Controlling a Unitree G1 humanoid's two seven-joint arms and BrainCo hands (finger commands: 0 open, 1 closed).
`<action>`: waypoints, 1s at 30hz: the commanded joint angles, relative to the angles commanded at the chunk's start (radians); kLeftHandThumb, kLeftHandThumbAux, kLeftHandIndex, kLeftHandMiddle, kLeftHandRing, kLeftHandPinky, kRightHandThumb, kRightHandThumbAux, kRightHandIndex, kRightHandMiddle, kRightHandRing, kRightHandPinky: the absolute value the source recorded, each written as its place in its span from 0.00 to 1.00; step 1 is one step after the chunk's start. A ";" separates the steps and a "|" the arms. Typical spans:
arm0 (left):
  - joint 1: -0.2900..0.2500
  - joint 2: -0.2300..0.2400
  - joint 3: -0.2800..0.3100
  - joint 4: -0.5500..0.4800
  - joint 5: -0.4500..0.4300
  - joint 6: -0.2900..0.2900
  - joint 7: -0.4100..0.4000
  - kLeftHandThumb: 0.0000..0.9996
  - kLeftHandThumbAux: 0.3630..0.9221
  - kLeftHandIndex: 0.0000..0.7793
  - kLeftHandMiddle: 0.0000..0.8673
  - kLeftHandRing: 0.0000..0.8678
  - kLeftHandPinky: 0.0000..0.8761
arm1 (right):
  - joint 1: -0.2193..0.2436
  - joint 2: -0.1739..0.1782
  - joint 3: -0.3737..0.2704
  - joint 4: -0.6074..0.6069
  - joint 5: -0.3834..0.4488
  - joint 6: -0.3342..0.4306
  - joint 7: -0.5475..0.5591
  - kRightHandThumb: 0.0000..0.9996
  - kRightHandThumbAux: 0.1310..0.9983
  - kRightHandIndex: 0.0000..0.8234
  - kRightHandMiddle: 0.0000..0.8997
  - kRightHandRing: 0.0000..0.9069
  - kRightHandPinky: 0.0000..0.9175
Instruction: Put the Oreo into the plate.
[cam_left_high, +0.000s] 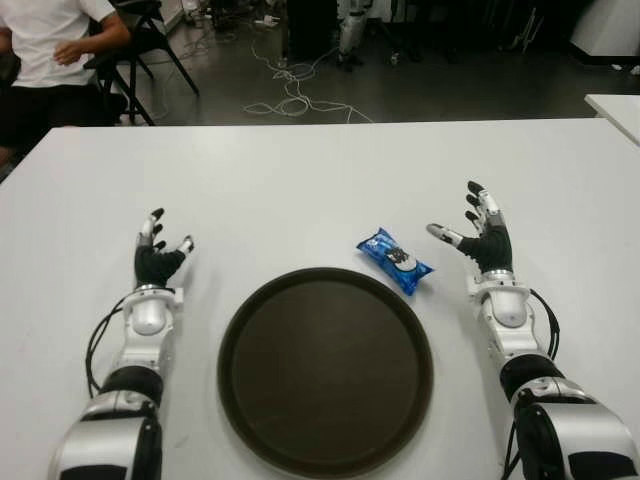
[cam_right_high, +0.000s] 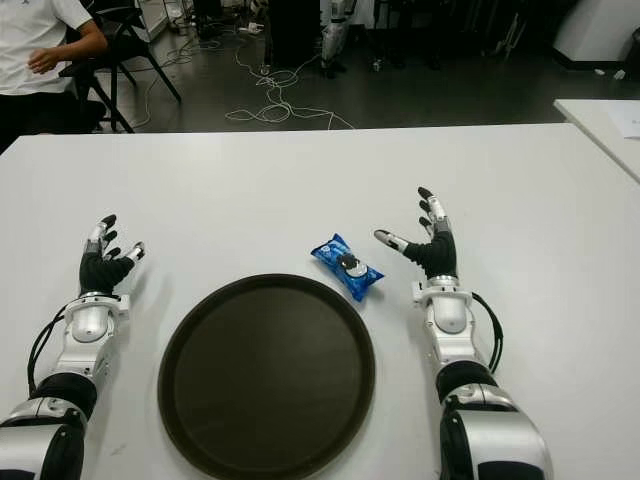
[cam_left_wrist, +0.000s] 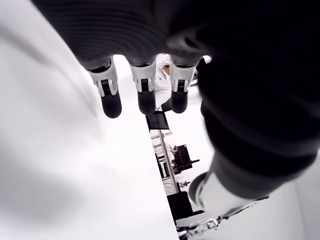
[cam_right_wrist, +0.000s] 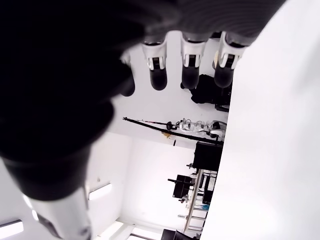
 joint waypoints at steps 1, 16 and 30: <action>0.000 0.000 -0.001 -0.001 0.002 0.003 0.004 1.00 0.84 0.14 0.08 0.06 0.10 | 0.000 0.000 0.001 0.000 -0.002 0.001 -0.001 0.00 0.78 0.00 0.00 0.00 0.00; 0.004 -0.015 0.034 0.001 -0.054 -0.028 -0.029 0.28 0.73 0.17 0.16 0.13 0.10 | 0.001 -0.001 0.002 -0.002 0.004 0.001 0.007 0.00 0.75 0.00 0.00 0.00 0.00; 0.000 -0.009 0.056 0.015 -0.076 -0.049 -0.058 0.11 0.76 0.13 0.14 0.11 0.09 | -0.001 0.000 -0.002 0.001 0.011 0.001 0.020 0.00 0.74 0.00 0.00 0.00 0.00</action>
